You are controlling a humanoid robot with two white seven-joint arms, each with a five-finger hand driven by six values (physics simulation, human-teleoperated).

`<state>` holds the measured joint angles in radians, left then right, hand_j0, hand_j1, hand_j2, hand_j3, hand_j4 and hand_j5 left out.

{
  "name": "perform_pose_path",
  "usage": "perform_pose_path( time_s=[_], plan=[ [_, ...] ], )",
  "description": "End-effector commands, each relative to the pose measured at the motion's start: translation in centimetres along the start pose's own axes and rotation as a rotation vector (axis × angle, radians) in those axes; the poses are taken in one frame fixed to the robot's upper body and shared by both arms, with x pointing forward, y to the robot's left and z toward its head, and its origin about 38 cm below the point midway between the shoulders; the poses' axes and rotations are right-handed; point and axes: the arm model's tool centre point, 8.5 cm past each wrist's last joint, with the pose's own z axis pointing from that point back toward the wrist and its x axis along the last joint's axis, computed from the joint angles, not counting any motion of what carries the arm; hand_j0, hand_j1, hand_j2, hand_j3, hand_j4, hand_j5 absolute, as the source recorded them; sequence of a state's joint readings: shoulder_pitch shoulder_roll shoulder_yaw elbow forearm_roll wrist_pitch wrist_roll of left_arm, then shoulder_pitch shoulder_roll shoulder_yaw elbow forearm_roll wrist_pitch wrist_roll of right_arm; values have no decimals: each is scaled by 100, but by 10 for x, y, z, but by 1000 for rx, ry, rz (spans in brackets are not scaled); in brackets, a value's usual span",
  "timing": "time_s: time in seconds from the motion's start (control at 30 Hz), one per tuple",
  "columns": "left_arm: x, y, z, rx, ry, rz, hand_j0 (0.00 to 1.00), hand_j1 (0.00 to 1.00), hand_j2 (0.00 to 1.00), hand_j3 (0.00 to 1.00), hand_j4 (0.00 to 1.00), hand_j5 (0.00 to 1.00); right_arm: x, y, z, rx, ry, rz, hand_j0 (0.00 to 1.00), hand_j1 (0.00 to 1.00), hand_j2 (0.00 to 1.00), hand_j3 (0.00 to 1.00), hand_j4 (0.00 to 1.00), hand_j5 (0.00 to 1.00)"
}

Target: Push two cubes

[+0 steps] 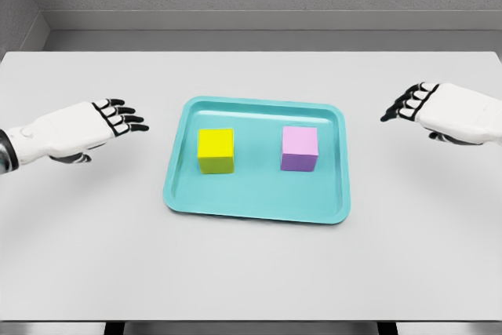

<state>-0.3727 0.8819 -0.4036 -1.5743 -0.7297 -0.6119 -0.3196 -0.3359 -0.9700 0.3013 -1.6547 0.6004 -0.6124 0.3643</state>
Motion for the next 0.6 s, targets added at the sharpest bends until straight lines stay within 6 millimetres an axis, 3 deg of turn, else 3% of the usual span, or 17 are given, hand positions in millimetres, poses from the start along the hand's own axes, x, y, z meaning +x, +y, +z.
perform_pose_path(
  time_s=[0.0,0.07,0.13,0.33,0.5,0.57],
  plan=[
    [4,-17,-5,-65,-15,18,91,91,91,91,91,91,11,11,-12,31,-29,6,73,73,73,73,73,73],
    [2,-15,-6,-84,-13,11,78,78,78,78,78,78,14,13,-15,40,-41,7,73,73,73,73,73,73],
    [1,-11,-8,-87,-18,-1,73,73,73,73,73,73,16,13,-17,43,-49,6,73,73,73,73,73,73],
    [5,-5,-26,-82,-50,-9,73,73,73,73,73,73,46,23,-47,57,-138,24,72,72,72,72,72,72],
    [12,-3,-36,-91,-81,-22,73,73,73,73,73,73,45,26,-53,68,-131,38,72,72,72,72,72,72],
    [11,-2,-36,-90,-80,-23,73,73,73,73,73,73,45,28,-65,75,-133,43,72,72,72,72,72,72]
  ],
)
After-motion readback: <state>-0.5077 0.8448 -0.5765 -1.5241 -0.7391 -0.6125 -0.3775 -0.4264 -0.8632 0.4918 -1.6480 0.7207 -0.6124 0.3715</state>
